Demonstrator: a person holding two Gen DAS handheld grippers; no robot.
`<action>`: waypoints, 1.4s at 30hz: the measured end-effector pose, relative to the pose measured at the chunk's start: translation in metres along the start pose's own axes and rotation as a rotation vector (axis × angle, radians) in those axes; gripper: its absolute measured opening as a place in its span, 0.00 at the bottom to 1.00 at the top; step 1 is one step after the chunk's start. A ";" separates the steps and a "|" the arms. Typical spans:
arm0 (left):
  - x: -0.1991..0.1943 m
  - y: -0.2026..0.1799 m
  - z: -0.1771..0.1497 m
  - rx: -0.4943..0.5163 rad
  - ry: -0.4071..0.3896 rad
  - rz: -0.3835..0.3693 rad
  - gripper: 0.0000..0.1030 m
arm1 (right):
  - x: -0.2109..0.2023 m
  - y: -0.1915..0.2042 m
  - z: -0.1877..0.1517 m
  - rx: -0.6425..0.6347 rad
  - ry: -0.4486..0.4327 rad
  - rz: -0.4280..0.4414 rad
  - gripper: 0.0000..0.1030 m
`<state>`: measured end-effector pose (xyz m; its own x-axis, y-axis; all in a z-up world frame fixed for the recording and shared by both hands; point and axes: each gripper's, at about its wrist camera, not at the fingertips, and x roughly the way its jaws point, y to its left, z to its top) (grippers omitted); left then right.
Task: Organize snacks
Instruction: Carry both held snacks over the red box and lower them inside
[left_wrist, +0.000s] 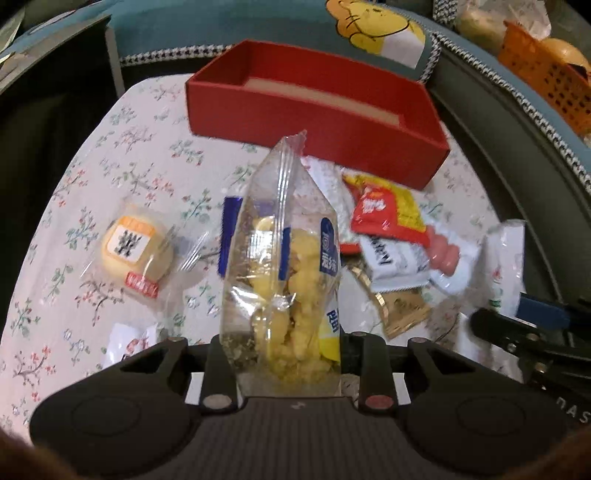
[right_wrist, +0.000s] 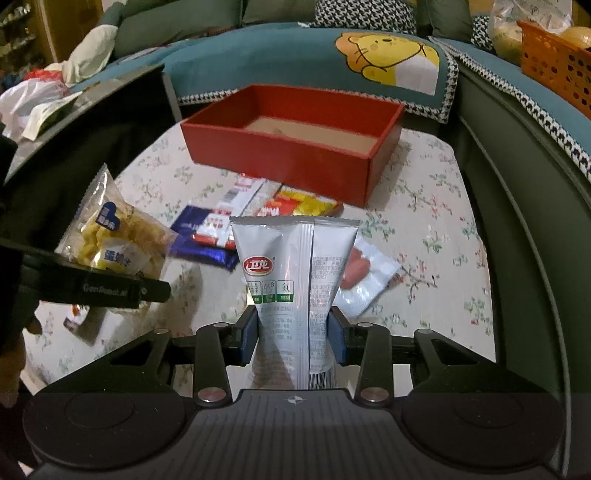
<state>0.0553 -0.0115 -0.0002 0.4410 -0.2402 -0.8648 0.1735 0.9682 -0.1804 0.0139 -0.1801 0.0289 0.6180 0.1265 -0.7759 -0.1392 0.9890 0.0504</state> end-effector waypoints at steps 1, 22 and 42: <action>-0.001 -0.002 0.003 0.001 -0.005 -0.007 0.71 | 0.000 0.000 0.003 0.000 -0.007 0.000 0.46; 0.025 -0.017 0.115 -0.020 -0.131 -0.029 0.71 | 0.046 -0.018 0.095 0.011 -0.063 -0.035 0.46; 0.078 -0.032 0.192 0.024 -0.187 0.047 0.71 | 0.112 -0.041 0.160 -0.012 -0.084 -0.073 0.43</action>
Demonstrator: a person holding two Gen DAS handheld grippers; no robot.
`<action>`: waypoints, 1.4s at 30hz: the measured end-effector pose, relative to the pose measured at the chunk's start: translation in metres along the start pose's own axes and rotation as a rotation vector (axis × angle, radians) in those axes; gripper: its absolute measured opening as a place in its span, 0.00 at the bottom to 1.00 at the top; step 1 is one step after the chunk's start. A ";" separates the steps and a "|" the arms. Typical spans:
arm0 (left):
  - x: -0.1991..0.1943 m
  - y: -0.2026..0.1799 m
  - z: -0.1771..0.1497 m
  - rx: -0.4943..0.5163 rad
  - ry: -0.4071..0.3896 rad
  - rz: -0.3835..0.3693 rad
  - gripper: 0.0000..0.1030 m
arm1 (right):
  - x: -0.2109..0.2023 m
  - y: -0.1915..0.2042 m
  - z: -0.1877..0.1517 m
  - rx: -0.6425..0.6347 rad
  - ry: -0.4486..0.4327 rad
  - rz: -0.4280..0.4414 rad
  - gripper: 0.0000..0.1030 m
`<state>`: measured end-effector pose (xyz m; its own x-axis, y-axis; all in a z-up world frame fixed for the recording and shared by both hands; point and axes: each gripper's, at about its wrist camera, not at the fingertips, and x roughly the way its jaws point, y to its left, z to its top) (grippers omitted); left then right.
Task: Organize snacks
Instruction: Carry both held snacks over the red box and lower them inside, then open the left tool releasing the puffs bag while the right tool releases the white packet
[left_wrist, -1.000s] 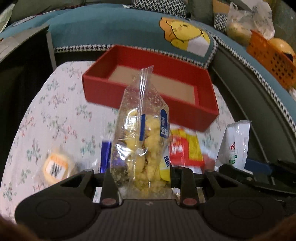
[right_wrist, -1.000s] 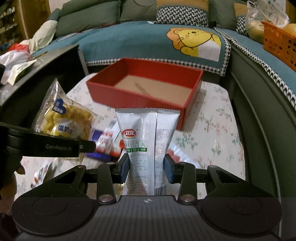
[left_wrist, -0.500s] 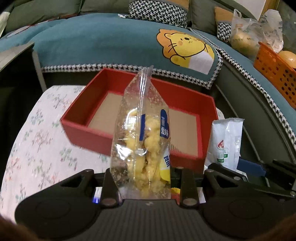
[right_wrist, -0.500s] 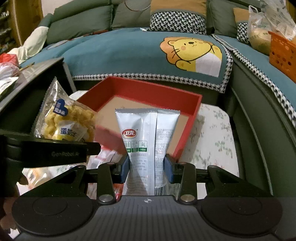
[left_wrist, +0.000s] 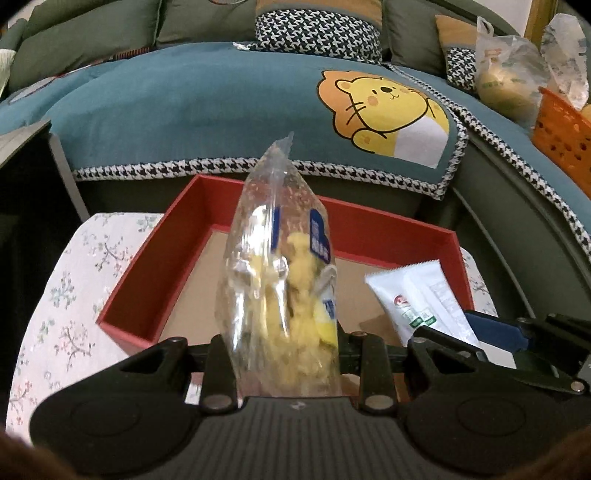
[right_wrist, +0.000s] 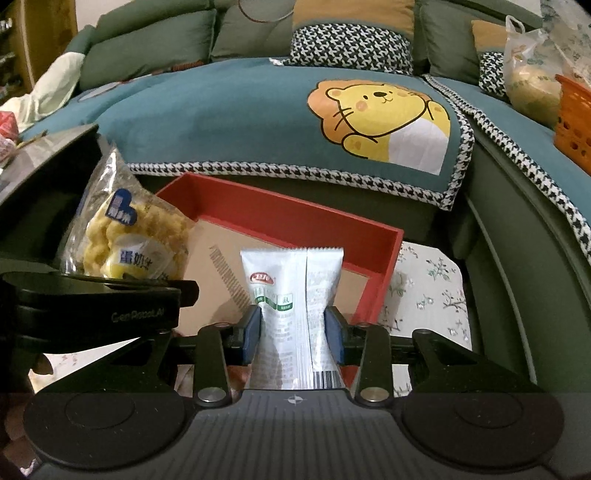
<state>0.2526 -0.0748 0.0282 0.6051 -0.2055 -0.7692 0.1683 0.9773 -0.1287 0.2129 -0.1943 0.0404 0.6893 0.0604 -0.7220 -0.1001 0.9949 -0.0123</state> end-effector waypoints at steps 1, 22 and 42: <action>0.003 0.001 0.001 -0.001 0.001 0.001 0.71 | 0.004 -0.001 0.001 -0.001 -0.001 0.001 0.43; 0.064 0.035 -0.001 0.006 0.065 0.112 0.99 | 0.055 -0.012 -0.003 0.003 0.021 0.000 0.43; 0.028 0.020 -0.022 0.111 0.103 0.146 1.00 | 0.046 0.004 -0.007 -0.136 0.037 -0.107 0.67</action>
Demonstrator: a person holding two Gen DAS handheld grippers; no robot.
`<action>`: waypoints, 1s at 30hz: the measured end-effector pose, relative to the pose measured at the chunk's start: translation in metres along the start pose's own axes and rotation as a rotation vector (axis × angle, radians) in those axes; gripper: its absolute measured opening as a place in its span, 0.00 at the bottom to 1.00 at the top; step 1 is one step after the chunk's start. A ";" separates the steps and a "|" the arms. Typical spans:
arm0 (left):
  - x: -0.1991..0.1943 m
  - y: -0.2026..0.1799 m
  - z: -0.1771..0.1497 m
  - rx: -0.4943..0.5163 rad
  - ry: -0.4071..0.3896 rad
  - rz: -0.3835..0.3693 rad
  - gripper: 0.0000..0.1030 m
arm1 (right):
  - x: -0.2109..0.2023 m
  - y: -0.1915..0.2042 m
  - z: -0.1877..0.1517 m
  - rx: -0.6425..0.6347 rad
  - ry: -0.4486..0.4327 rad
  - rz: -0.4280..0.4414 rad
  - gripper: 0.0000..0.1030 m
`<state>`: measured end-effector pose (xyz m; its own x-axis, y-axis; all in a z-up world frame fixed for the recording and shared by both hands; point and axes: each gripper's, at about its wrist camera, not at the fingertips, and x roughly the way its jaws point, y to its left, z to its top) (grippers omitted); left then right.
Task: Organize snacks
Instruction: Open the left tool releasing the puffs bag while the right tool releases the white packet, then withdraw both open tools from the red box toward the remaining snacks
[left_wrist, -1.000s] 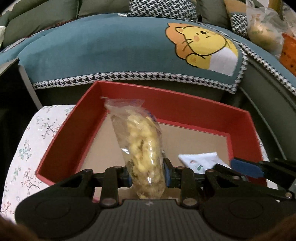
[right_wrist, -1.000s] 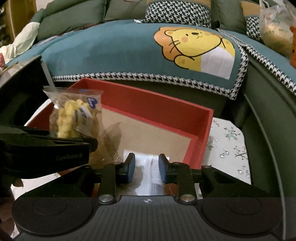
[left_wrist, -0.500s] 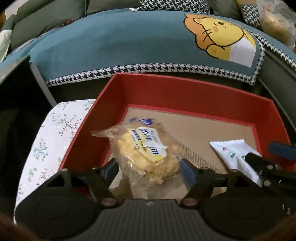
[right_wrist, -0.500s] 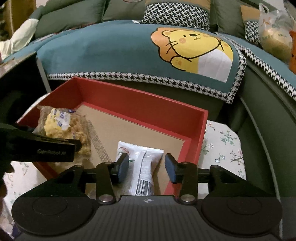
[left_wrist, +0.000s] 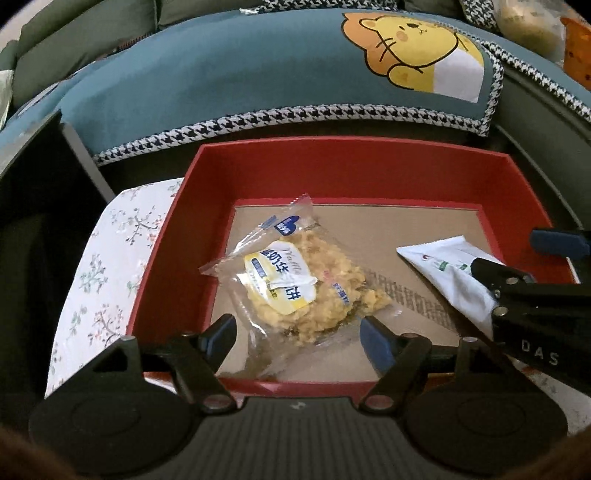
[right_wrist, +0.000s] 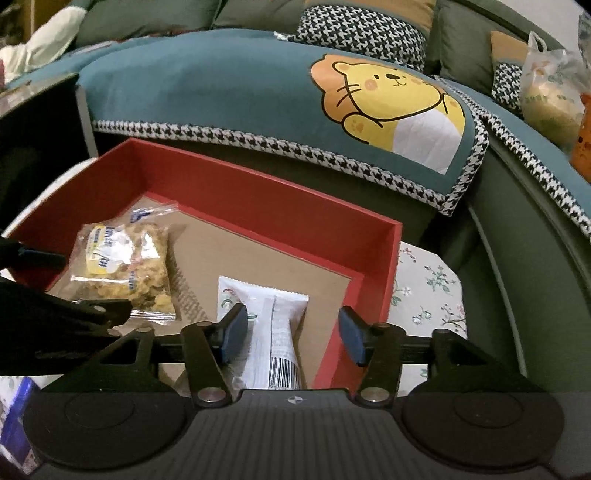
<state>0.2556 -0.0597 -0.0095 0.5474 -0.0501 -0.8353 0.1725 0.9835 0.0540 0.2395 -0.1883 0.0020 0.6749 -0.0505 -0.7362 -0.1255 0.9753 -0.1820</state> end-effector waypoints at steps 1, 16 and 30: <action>-0.004 0.000 0.000 -0.002 -0.009 0.005 1.00 | -0.003 0.001 0.000 -0.004 0.000 0.000 0.67; -0.067 0.006 -0.001 -0.016 -0.193 0.023 1.00 | -0.064 0.000 0.014 0.044 -0.143 -0.052 0.80; -0.098 0.013 -0.017 -0.027 -0.230 0.042 1.00 | -0.094 0.010 0.006 0.024 -0.174 -0.050 0.82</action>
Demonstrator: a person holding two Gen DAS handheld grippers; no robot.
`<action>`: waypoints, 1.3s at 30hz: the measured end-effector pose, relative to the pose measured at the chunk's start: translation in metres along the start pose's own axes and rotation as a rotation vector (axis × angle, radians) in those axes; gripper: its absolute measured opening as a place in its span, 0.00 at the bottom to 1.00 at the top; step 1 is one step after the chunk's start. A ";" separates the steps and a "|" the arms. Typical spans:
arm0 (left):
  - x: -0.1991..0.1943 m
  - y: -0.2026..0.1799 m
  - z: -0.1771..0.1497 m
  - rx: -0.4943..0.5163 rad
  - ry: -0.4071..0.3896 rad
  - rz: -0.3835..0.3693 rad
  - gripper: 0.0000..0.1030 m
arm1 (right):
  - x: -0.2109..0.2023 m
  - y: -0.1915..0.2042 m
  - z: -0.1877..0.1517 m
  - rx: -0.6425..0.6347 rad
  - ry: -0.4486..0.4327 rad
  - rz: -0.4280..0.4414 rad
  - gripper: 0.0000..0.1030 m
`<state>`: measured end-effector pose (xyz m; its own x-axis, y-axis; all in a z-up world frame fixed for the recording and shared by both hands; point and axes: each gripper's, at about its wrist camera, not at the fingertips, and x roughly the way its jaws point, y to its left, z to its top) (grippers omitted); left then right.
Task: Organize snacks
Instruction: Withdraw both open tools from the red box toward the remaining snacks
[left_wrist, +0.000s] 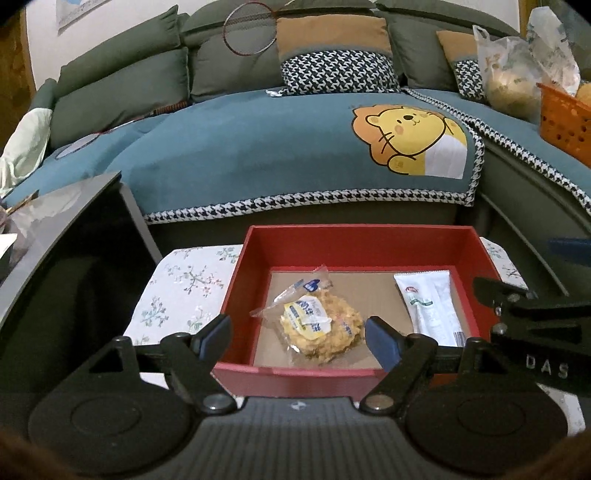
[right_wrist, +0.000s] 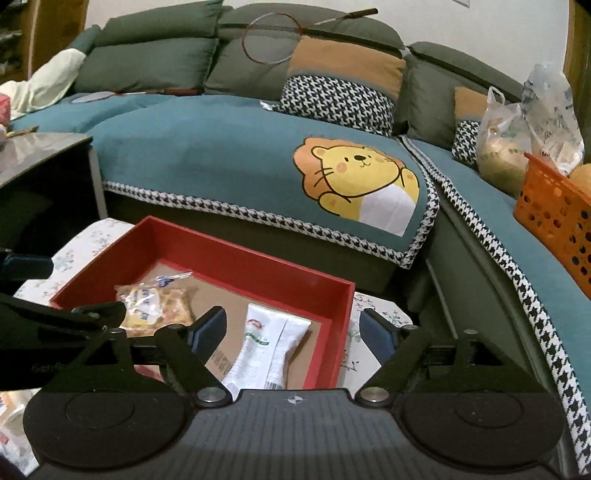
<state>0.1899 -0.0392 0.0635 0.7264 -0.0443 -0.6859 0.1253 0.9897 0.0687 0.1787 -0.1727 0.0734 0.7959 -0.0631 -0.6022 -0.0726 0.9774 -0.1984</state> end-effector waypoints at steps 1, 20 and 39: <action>-0.003 0.002 -0.002 -0.004 0.001 -0.002 1.00 | -0.003 0.001 -0.002 0.000 0.002 0.009 0.82; -0.053 0.016 -0.050 -0.038 0.028 -0.029 1.00 | -0.052 0.017 -0.036 0.012 0.031 0.089 0.82; -0.076 0.048 -0.106 -0.072 0.130 0.015 1.00 | -0.079 0.066 -0.069 -0.081 0.097 0.184 0.80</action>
<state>0.0697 0.0264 0.0422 0.6337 -0.0166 -0.7734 0.0635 0.9975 0.0306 0.0692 -0.1172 0.0548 0.7035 0.0914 -0.7048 -0.2619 0.9552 -0.1375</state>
